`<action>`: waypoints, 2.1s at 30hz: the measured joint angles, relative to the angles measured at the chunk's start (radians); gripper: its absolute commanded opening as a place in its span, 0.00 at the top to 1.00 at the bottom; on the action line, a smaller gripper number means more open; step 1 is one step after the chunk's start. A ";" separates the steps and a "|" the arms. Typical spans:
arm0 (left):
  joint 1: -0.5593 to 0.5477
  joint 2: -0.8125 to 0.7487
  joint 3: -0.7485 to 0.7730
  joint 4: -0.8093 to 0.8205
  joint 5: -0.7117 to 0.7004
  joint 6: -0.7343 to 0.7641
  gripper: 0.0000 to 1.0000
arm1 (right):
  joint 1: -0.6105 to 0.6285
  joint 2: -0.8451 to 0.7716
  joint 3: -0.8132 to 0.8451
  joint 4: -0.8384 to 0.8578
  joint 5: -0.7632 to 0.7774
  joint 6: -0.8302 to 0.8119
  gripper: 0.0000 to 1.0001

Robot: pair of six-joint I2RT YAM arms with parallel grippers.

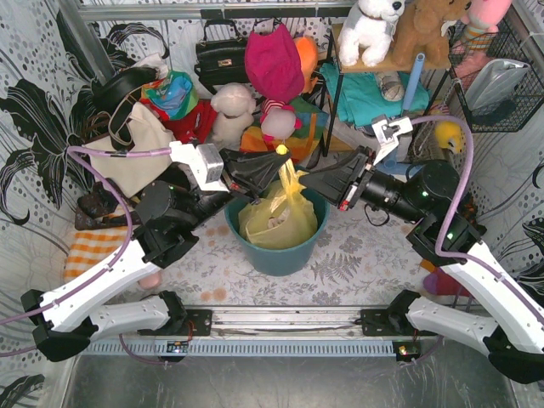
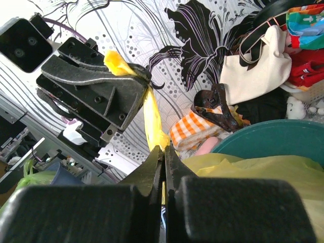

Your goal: Tie the trash bag

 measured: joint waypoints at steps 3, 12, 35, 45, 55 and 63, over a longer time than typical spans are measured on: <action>0.000 0.000 0.000 -0.002 -0.011 0.001 1.00 | 0.000 -0.032 -0.020 -0.004 0.033 0.000 1.00; 0.000 -0.019 -0.029 0.001 -0.047 0.003 1.00 | 0.000 -0.064 -0.038 0.007 0.117 0.005 1.00; 0.000 -0.032 -0.046 -0.001 -0.134 0.031 1.00 | 0.222 0.052 0.014 -0.088 0.137 -0.036 1.00; 0.001 -0.031 -0.046 -0.010 -0.138 0.037 1.00 | 0.492 0.166 0.076 -0.171 0.566 -0.109 1.00; 0.001 -0.033 -0.046 -0.023 -0.138 0.037 1.00 | 0.633 0.230 0.081 -0.211 0.986 -0.111 1.00; 0.001 -0.035 -0.046 -0.027 -0.125 0.036 1.00 | 0.639 0.233 0.037 -0.191 1.134 -0.082 1.00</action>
